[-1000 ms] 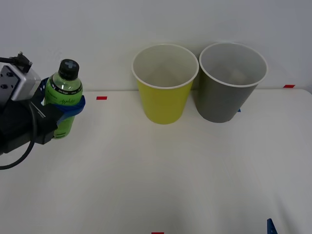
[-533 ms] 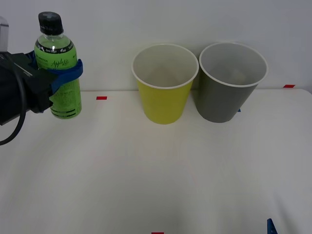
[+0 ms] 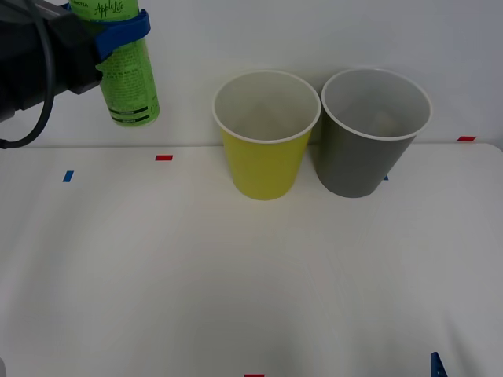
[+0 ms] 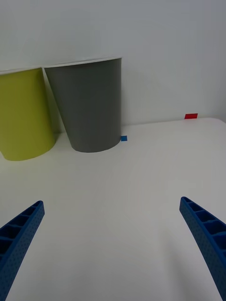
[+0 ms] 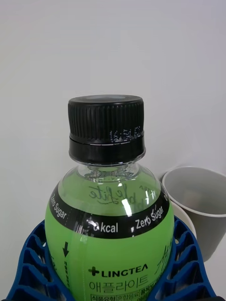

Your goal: Put cans in the gray bin and PET bottles in the light green bin.

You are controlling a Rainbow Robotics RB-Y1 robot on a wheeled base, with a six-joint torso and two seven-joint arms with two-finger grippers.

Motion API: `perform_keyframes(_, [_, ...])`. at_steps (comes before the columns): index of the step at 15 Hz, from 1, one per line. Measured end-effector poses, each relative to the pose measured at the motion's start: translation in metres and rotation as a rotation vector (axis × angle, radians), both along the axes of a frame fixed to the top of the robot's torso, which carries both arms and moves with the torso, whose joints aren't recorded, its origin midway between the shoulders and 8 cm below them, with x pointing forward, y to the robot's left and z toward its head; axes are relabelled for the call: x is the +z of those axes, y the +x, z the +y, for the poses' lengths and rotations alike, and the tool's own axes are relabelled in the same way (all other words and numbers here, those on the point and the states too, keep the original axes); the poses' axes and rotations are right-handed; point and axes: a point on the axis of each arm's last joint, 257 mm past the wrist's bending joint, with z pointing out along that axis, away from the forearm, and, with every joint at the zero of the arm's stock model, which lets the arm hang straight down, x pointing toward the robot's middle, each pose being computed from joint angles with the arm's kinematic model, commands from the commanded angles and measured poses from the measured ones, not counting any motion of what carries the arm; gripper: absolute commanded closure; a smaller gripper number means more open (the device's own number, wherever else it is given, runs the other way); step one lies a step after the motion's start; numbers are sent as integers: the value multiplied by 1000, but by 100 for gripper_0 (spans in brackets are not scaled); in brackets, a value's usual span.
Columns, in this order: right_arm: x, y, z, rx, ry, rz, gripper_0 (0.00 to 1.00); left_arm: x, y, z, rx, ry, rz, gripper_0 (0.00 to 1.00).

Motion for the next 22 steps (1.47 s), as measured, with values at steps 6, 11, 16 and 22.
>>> perform_keyframes(6, [0, 0, 0, 0, 0, 0, 0, 15, 25, -37, 10, 37, -28, 100])
perform_keyframes(11, [0, 0, 0, 0, 0, 0, 0, 14, 66, -74, -36, -18, -29, 100])
perform_keyframes(16, [0, 0, 0, 0, 0, 0, 0, 17, 88, -116, -92, -41, -50, 100])
perform_keyframes(22, [0, 0, 0, 0, 0, 0, 0, 5, 111, -146, -124, -97, -65, 100])
